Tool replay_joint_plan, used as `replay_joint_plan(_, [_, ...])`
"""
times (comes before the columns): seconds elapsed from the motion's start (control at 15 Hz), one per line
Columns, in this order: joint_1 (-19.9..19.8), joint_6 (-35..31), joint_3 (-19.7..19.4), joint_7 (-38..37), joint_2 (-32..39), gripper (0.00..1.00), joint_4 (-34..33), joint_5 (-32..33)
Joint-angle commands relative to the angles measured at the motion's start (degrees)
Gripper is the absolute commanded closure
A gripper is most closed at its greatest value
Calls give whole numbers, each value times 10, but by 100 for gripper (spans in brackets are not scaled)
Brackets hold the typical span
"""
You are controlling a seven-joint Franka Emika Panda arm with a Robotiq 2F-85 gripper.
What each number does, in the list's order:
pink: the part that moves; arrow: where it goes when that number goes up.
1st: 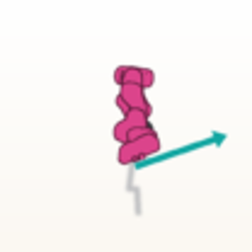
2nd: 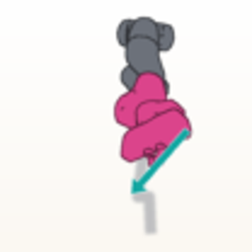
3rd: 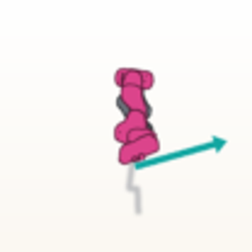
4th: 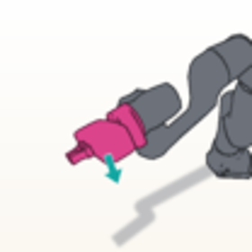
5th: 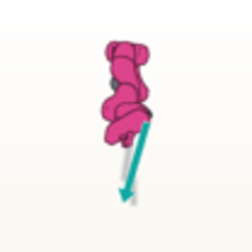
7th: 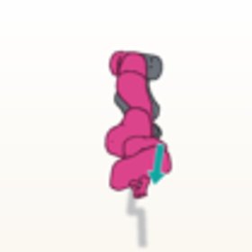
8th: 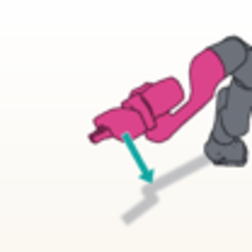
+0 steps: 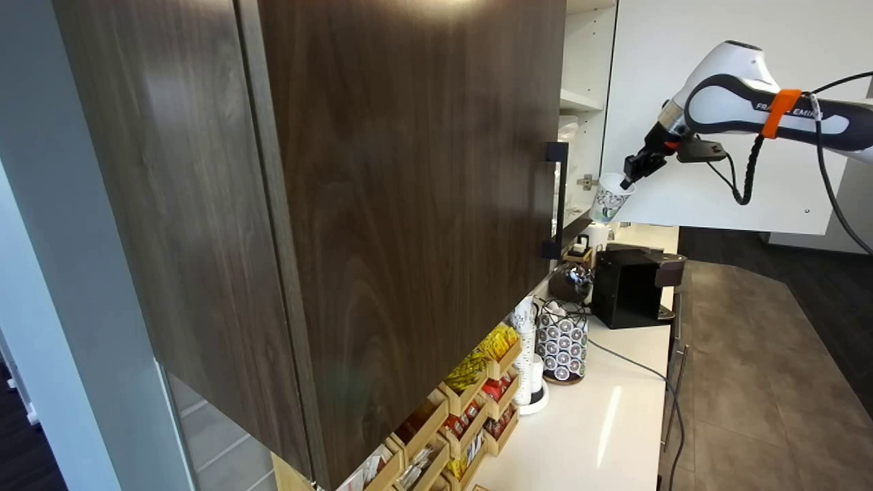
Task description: Put paper cup in the bottom shelf of top cabinet
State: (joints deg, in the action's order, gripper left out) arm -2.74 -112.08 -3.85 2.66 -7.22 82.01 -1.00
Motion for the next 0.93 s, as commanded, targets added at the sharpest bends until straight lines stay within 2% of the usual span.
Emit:
replay_joint_plan(0.0, [1, 28, -1, 4, 54, 99, -87, -20])
replay_joint_plan(0.4, [2, 36, 1, 8, 98, 99, -148, -71])
replay_joint_plan(0.87, [-2, 82, 1, -2, 142, 99, -198, -86])
